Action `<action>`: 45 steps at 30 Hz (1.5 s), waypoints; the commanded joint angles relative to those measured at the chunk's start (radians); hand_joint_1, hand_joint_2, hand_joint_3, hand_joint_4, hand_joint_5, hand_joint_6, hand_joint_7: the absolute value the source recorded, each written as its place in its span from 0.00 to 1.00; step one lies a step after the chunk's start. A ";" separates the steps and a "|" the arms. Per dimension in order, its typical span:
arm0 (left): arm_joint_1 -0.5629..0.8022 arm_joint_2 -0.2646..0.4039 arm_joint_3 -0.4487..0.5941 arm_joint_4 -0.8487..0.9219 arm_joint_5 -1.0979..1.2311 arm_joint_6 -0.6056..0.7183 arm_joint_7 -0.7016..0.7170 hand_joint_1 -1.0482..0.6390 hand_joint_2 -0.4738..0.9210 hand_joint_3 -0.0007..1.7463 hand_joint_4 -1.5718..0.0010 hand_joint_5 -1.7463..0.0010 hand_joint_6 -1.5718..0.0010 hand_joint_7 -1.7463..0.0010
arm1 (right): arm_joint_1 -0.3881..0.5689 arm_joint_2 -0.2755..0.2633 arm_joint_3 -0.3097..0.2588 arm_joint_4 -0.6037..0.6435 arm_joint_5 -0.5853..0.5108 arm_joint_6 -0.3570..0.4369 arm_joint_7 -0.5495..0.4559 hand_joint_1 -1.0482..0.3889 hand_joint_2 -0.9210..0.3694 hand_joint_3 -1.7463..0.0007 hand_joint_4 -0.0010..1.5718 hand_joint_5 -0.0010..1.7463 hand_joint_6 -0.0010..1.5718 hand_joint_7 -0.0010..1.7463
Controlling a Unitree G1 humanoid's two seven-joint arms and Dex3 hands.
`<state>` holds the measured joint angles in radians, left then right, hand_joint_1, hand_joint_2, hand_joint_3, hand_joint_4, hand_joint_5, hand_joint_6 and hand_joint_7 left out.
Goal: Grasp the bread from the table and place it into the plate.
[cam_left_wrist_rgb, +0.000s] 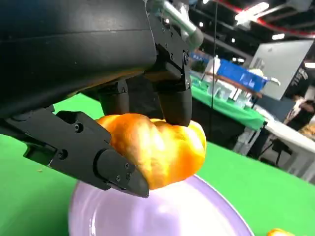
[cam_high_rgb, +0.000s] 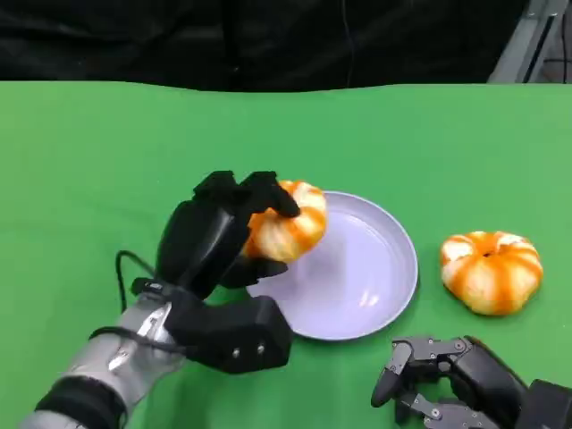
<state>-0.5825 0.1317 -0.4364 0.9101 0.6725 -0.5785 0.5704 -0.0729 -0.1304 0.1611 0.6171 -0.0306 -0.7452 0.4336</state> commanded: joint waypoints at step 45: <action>-0.145 -0.126 -0.015 0.215 -0.100 0.024 -0.303 0.32 1.00 0.09 0.52 0.99 0.54 1.00 | 0.010 -0.006 0.011 -0.022 -0.029 -0.014 -0.022 0.70 0.03 0.71 0.46 0.87 0.51 0.62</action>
<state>-0.7194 0.0028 -0.4612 1.1174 0.5872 -0.5615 0.2824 -0.0710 -0.1282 0.1723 0.6028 -0.0622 -0.7514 0.4191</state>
